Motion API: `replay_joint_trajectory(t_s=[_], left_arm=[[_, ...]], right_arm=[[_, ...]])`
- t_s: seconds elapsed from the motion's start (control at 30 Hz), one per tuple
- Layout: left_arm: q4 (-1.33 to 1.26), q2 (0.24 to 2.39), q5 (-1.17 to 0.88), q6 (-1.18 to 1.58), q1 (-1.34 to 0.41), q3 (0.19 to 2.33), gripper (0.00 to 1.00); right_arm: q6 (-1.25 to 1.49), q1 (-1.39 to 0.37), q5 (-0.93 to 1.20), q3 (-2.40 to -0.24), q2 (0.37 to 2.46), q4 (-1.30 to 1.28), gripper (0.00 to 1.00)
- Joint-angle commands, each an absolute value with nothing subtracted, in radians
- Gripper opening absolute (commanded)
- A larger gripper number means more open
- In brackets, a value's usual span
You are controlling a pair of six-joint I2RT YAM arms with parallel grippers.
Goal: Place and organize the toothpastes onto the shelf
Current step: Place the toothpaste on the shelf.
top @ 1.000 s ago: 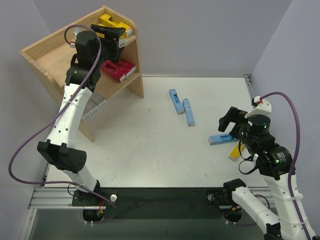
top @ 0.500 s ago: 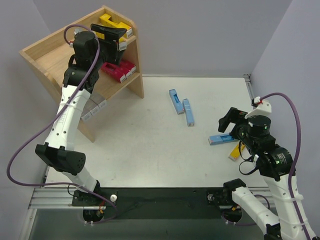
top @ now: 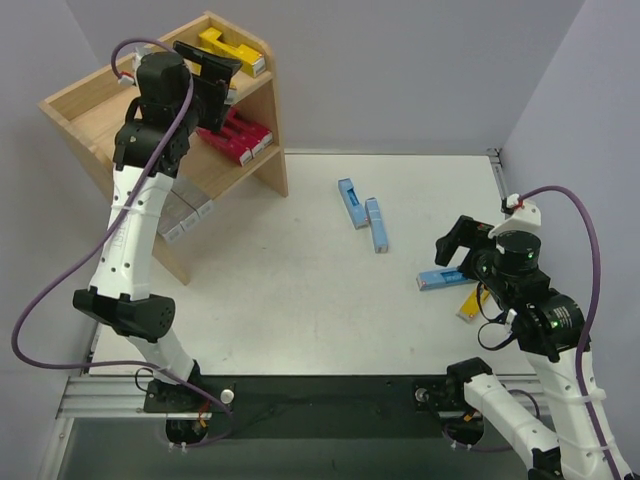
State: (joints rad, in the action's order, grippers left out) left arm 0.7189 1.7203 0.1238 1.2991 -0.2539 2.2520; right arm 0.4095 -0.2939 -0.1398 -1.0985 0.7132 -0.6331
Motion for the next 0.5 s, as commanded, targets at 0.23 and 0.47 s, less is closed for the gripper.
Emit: replay_joint_trajectory(t_s=[0.23,0.47], left_arm=[[0.798,1.7,0.189,1.221,-0.273,2.227,0.97],[0.853,1.686,0.271,1.144,-0.316,2.247,0.97]], right_arm=[[0.399,-0.281,-0.123,-1.091,0.715,-0.612,0.91],[0.403,-0.279,-0.117,-1.083,0.713,-0.609,0.91]])
